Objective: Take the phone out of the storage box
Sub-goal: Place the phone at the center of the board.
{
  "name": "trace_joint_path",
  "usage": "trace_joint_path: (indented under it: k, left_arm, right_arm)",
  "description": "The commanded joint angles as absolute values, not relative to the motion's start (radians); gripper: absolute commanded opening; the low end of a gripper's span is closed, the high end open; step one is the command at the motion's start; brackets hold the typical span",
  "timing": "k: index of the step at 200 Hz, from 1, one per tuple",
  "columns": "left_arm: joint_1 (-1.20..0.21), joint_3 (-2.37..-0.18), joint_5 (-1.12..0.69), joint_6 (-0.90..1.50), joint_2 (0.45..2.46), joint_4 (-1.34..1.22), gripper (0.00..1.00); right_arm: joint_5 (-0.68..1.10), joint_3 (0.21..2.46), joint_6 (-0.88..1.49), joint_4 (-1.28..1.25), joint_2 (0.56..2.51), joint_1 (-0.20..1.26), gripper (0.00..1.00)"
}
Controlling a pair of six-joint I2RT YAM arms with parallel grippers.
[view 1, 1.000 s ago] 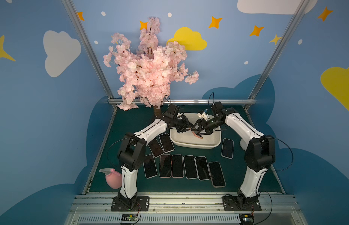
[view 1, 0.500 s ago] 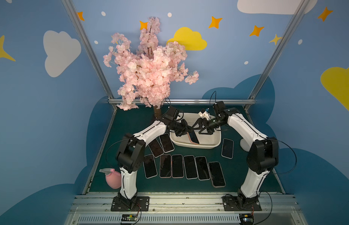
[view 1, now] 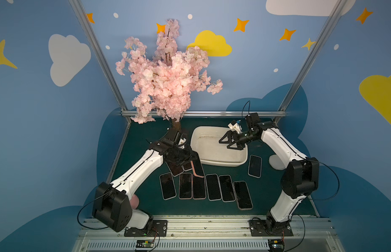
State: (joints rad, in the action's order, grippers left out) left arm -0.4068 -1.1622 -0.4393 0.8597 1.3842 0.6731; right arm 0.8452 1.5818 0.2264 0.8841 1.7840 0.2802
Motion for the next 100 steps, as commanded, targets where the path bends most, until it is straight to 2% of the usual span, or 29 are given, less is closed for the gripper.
trace_joint_path:
  k: [1, 41, 100]
  left_arm:
    - [-0.338, -1.117, -0.362, 0.779, 1.297, 0.811, 0.12]
    - [-0.169, -1.107, -0.241, 0.661, 1.249, 0.943, 0.13]
    - [-0.068, -1.235, -0.097, 0.532, 1.431, 1.012, 0.13]
  right_arm:
    - [0.867, 1.565, 0.228, 0.867, 1.740, 0.279, 0.99]
    - [0.881, 1.539, 0.241, 0.861, 1.729, 0.279, 0.98]
    - [0.879, 1.477, 0.244, 0.861, 1.692, 0.281, 0.99]
